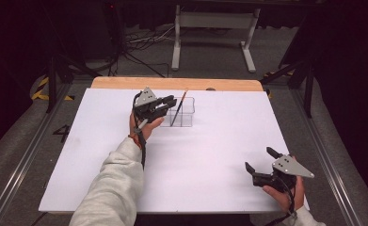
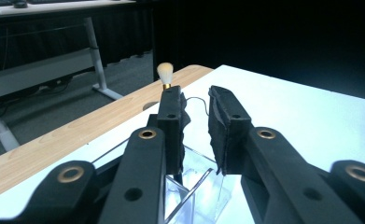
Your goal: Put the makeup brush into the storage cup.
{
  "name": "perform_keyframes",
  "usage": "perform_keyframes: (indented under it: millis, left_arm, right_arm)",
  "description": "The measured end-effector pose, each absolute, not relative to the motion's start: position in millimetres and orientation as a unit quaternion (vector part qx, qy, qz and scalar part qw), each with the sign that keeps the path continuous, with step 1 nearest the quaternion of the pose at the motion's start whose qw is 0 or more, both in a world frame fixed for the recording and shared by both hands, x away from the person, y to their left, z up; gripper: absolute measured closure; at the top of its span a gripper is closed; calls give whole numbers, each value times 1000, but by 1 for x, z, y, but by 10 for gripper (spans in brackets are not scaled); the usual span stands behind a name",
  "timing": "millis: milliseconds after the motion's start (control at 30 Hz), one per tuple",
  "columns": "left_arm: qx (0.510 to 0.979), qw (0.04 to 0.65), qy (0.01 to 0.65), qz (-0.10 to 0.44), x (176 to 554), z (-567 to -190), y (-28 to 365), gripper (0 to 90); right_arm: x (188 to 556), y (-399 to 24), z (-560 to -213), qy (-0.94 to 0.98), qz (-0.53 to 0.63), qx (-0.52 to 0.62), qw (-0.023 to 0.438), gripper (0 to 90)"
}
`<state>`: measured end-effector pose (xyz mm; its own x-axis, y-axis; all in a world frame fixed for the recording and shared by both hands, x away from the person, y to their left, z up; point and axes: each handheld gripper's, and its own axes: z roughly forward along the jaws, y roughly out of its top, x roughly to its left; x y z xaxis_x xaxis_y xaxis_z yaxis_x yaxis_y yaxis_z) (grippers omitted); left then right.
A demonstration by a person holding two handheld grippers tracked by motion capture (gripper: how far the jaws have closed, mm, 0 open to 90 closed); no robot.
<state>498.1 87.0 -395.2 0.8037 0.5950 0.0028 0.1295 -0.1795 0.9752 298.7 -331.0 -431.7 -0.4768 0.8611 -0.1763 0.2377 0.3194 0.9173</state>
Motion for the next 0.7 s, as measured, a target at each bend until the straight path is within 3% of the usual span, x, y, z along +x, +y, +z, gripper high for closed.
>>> perform_keyframes:
  millis: [700]
  left_arm:
    - [734,583,246,246,481,-380,86,415]
  right_arm:
    - [299,-330,-432,736,446,373,347,74]
